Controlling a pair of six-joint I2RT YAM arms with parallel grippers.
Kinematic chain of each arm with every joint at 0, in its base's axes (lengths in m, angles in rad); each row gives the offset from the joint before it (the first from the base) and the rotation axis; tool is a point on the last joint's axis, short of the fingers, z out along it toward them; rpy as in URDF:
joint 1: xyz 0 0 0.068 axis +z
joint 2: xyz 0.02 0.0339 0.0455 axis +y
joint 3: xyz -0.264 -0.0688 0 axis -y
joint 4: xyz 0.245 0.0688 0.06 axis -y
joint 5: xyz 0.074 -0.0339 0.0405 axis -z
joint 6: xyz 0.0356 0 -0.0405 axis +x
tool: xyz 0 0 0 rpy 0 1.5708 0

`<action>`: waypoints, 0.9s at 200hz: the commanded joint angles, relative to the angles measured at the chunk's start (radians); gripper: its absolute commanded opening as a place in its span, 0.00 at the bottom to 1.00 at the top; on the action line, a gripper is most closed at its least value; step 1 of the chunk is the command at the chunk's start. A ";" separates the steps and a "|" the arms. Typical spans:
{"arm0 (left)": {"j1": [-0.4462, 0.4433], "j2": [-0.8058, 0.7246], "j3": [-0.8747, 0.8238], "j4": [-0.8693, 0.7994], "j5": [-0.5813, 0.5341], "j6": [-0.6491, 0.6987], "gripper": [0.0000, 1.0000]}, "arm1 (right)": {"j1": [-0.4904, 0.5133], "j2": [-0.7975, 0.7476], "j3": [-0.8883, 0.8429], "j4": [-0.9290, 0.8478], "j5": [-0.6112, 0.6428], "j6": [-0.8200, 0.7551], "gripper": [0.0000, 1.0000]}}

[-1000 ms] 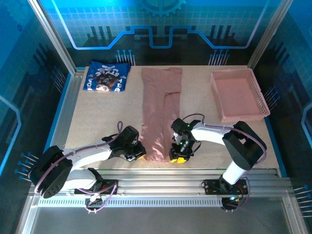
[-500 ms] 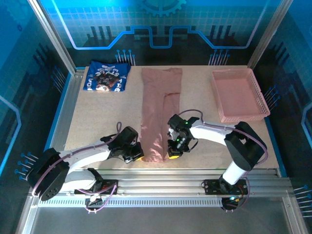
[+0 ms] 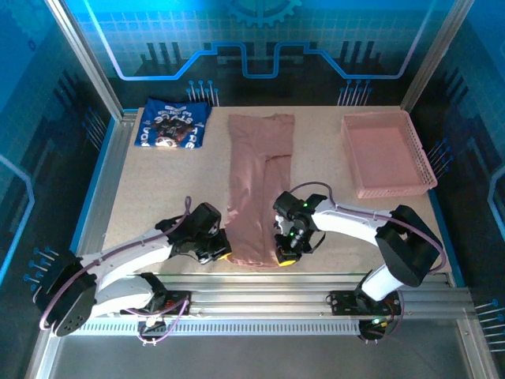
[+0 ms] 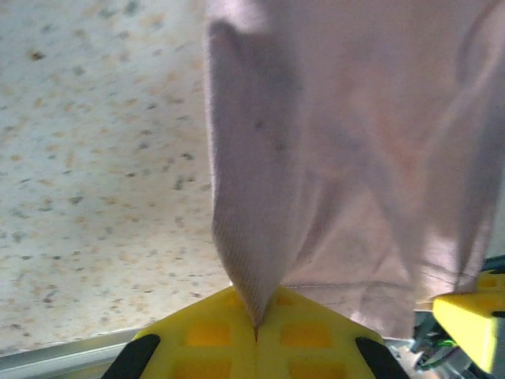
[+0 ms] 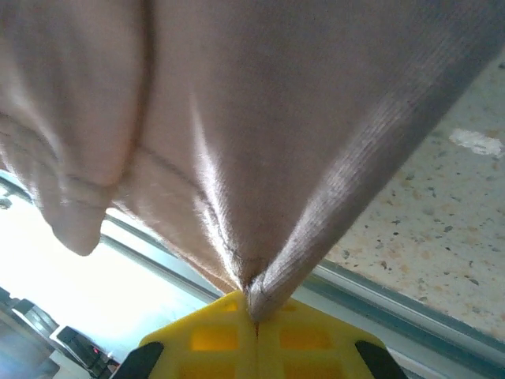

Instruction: Fold and stack the t-shirts

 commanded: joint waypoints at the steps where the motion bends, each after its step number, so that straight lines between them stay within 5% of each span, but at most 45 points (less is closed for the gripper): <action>1: 0.041 0.031 0.099 -0.044 0.046 -0.006 0.00 | -0.027 -0.024 0.088 -0.082 0.019 -0.038 0.00; 96: 0.306 0.381 0.553 -0.132 0.135 0.263 0.00 | -0.319 0.223 0.523 -0.223 0.055 -0.260 0.00; 180: 0.404 0.624 0.742 -0.079 0.158 0.337 0.00 | -0.428 0.466 0.838 -0.280 0.066 -0.317 0.00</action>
